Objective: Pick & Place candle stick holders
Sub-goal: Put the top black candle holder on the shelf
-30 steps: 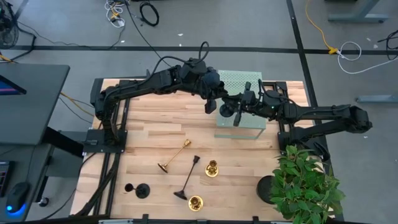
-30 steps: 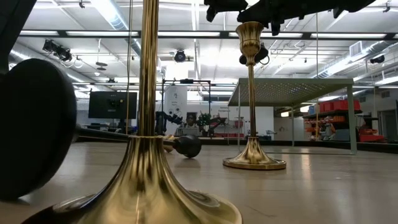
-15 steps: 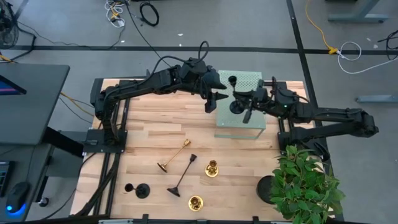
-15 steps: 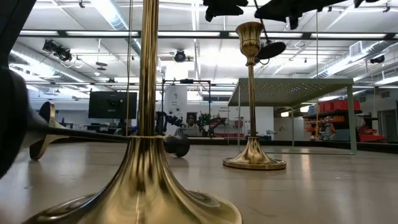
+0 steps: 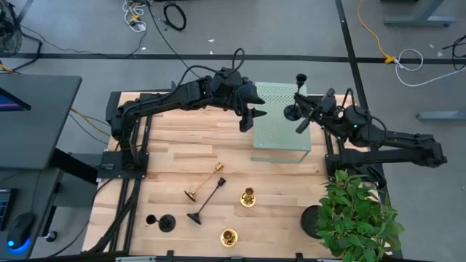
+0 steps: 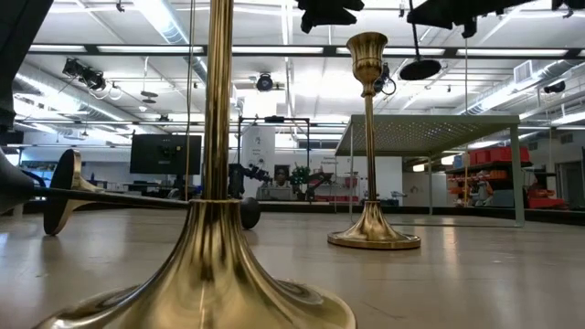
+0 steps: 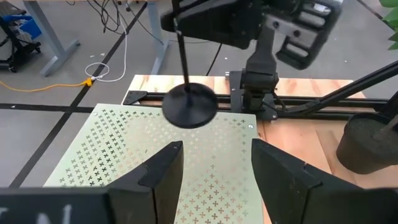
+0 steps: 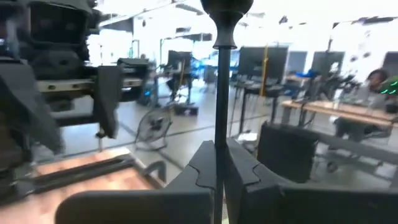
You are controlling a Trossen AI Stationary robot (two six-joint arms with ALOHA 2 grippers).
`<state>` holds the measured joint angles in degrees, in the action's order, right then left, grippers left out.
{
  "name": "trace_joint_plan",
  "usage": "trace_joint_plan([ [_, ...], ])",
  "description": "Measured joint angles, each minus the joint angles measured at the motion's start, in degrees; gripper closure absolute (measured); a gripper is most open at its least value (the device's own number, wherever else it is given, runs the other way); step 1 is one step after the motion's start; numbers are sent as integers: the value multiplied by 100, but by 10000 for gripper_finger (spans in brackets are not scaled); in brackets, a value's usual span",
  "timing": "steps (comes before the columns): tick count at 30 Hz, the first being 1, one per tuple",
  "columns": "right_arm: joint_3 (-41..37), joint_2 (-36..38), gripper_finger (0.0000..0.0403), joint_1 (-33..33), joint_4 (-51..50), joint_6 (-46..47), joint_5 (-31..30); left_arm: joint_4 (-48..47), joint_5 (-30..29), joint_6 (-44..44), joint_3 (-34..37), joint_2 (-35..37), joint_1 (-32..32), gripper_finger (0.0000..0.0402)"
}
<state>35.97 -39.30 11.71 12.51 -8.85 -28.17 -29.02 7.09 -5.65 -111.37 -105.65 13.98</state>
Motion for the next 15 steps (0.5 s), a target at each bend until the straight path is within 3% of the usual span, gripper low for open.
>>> trace_joint_plan([
  [6, -501, 198, 403, 679, 623, -113, -53, -15, 2, -2, 0, 0, 0, 211],
  [15, -642, 64, 403, 1939, 910, 214, 725, -25, 2, -17, 0, 0, 0, 211],
])
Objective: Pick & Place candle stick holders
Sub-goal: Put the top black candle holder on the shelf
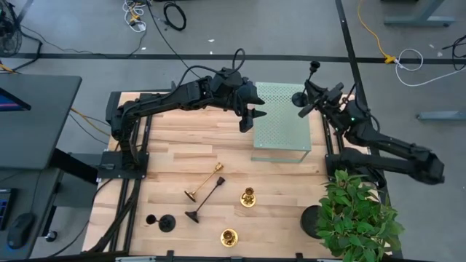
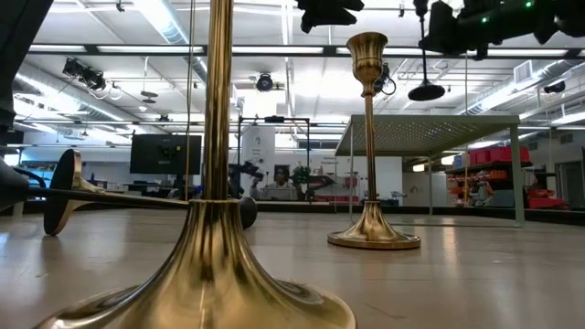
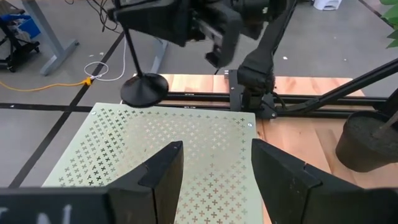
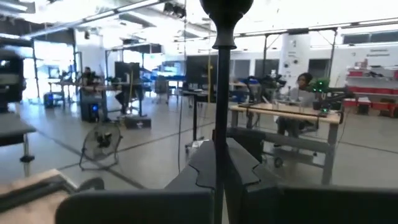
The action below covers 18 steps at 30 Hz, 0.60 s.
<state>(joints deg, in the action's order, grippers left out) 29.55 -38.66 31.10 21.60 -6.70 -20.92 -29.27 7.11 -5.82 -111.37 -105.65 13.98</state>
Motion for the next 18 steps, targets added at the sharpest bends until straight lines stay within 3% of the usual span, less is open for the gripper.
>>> trace_joint_plan([
  [18, -263, -1330, 403, 2091, 1200, 654, 1695, 4, 2, -106, 0, 0, -2, 211],
])
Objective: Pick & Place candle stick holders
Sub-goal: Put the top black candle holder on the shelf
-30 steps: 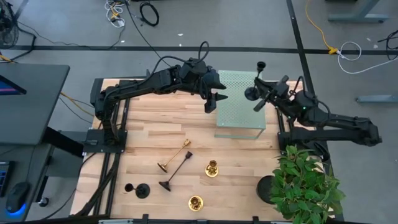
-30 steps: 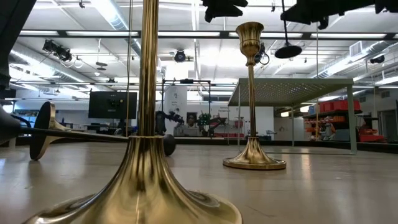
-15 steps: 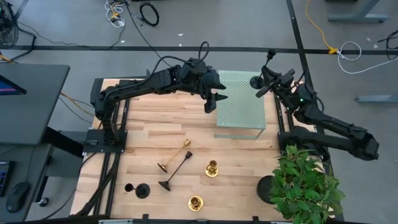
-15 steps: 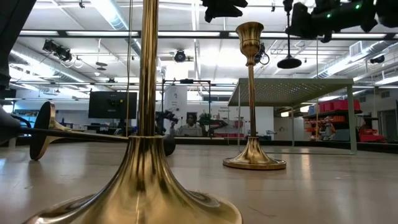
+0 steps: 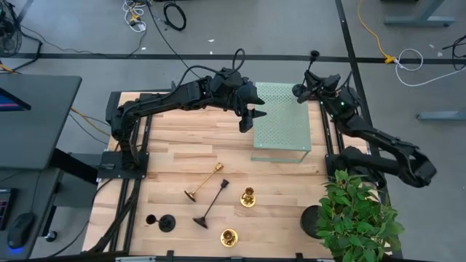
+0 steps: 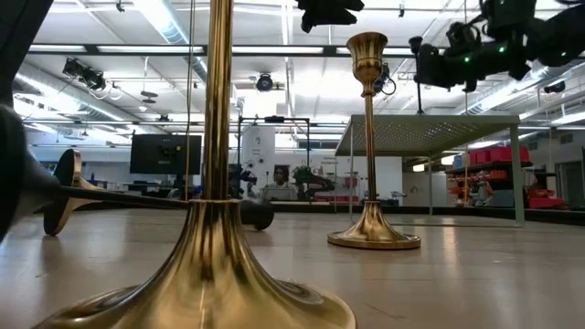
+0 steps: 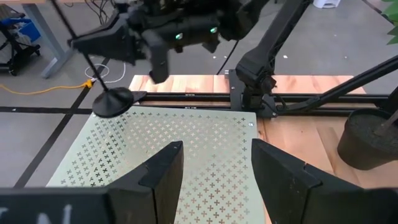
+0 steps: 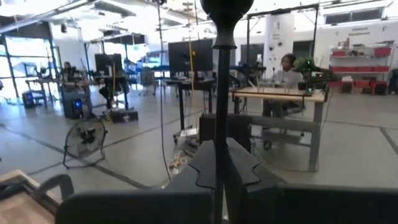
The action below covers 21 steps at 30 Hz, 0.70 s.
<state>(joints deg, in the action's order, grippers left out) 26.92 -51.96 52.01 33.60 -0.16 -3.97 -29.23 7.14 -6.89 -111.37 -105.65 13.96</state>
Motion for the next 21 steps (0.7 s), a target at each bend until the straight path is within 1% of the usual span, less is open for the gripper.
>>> trace_joint_plan([
  [8, 0, -678, 403, 506, 520, 203, 482, 0, 0, -27, 0, -2, 0, 211],
  [10, 0, -822, 403, 570, 562, 219, 507, 0, 0, -29, 0, -2, 0, 211],
  [21, 2, -1188, 403, 789, 632, 273, 776, 15, 0, -42, 0, -9, 0, 211],
])
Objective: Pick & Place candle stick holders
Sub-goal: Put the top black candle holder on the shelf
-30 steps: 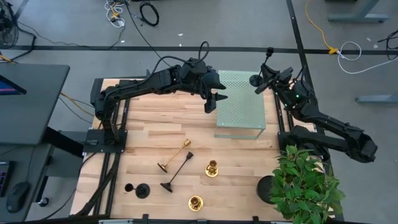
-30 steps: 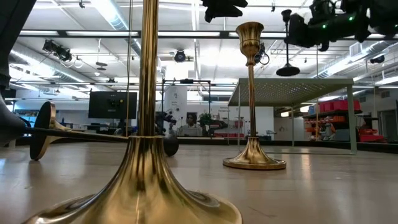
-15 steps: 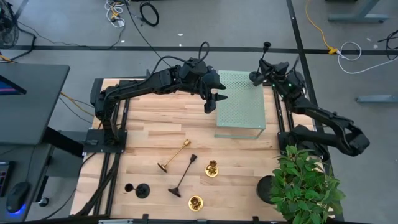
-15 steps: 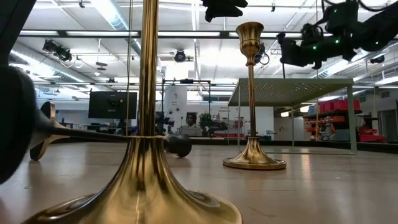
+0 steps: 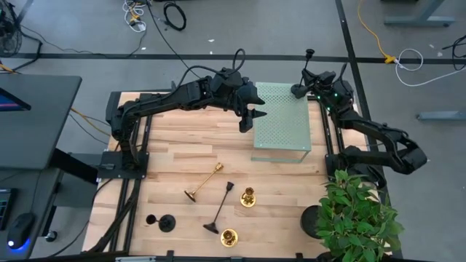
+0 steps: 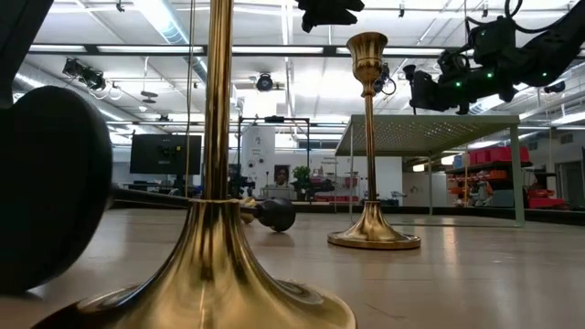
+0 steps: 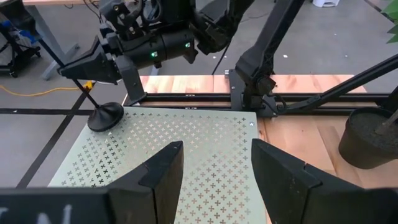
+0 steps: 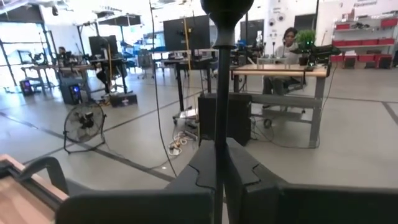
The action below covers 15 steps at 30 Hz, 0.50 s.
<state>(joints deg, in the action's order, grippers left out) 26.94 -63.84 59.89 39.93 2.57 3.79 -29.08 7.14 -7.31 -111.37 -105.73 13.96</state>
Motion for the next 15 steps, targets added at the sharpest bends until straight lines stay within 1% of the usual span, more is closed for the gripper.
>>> trace_joint_plan([
  [15, 11, -32, 403, 5, -125, 109, 224, 4, 2, 15, 0, 0, -2, 211],
])
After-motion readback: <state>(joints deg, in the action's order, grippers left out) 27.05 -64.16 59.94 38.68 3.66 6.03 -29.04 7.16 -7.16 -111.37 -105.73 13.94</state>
